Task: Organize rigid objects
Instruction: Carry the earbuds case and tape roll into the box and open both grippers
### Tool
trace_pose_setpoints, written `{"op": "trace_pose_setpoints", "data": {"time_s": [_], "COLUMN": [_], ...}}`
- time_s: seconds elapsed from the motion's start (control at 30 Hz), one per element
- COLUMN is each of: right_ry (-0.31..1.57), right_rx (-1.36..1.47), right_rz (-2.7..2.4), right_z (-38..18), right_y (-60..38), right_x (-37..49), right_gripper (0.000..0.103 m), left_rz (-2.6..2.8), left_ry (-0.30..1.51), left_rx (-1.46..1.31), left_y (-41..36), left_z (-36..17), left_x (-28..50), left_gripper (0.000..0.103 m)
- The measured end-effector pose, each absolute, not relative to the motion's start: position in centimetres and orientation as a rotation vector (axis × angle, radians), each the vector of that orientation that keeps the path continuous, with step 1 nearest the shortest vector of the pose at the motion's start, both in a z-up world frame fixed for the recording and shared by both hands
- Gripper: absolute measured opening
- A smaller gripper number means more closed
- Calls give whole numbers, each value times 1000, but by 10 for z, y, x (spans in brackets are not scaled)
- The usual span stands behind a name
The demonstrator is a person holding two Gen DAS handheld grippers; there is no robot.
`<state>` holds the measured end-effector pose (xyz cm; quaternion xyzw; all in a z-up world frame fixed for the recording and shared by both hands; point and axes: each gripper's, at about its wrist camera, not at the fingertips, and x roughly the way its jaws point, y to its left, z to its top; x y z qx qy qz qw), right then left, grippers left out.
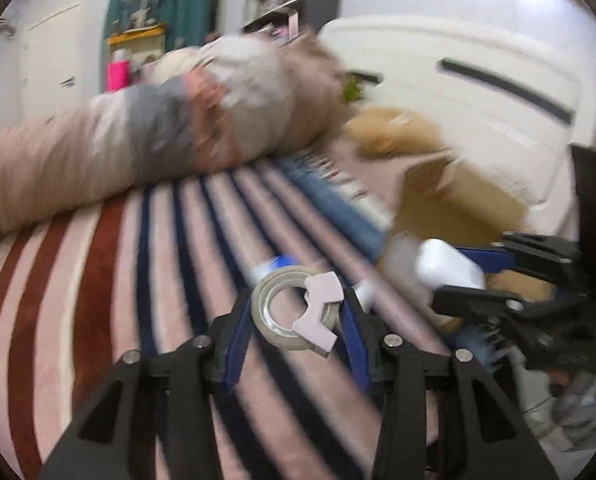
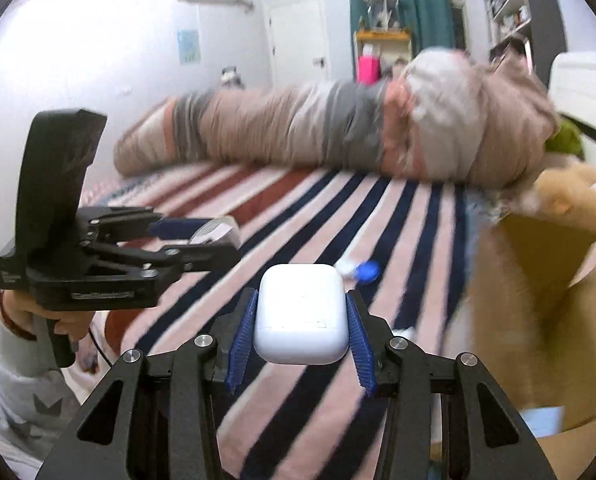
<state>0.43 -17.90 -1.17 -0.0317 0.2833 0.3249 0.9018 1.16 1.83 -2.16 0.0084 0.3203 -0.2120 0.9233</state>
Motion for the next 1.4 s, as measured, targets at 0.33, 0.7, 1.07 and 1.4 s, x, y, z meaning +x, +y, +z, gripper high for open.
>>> {"op": "trace_pose_setpoints", "data": {"time_s": [0.33,0.7,1.07,1.4], "right_ry": [587,753,727,747], "right_rx": [-65,-110,-83,-81], "right_rz": [373,377,378,397], "right_z": [12,-40,-36,-34], "right_y": [-308,-336,-344,-335], "right_x": [22,78,79,75], "right_gripper": [40,39,39,39], "left_rz": [-675,-713,-694,-651], "left_ry": [613,744,810,774], "left_rx": [99,241,317,267], "left_y": [-101,-199,-216,-189], "left_z": [41,19,-4,10], "left_x": [44,84,99,93], "left_gripper": [40,40,40,51]}}
